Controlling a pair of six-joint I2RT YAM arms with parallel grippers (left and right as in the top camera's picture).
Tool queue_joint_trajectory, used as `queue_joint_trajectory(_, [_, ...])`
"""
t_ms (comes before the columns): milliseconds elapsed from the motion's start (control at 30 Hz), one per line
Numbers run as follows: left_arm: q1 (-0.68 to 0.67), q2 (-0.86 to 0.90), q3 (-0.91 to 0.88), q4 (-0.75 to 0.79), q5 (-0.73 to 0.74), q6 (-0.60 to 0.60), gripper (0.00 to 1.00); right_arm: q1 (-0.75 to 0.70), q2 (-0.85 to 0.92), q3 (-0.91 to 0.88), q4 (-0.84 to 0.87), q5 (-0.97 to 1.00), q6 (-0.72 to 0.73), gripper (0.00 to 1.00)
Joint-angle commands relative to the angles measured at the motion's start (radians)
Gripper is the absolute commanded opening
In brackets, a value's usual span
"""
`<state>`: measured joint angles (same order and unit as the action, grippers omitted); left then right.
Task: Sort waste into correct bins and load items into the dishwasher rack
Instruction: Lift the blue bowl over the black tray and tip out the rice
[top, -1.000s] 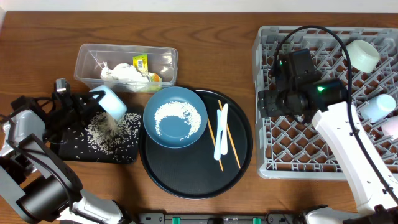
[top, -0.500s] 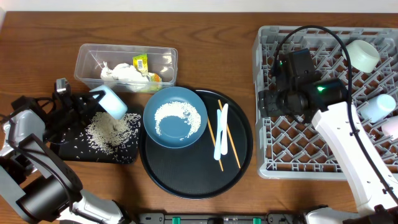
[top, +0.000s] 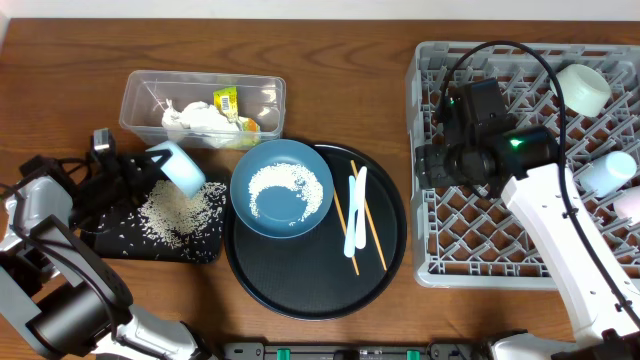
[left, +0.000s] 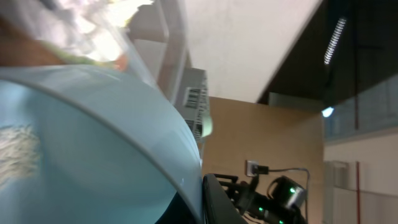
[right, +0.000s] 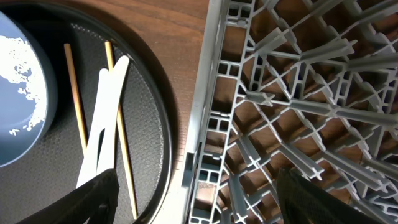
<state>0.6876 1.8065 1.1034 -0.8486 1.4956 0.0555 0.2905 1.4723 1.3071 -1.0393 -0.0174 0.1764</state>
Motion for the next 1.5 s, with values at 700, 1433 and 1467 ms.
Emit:
queue_joint_trajectory(700, [0.024, -0.001, 0.003, -0.063, -0.025, 0.013, 0.06, 0.007, -0.006, 0.002, -0.001, 0.014, 0.014, 0.77])
queue_joint_trajectory(1433, [-0.013, -0.203, 0.029, -0.107, -0.186, 0.105, 0.06, 0.007, -0.006, 0.002, -0.001, 0.014, 0.014, 0.77])
queue_joint_trajectory(1467, [-0.022, -0.233, 0.032, -0.103, -0.217, 0.093, 0.06, 0.007, -0.006, 0.002, -0.001, 0.014, 0.014, 0.77])
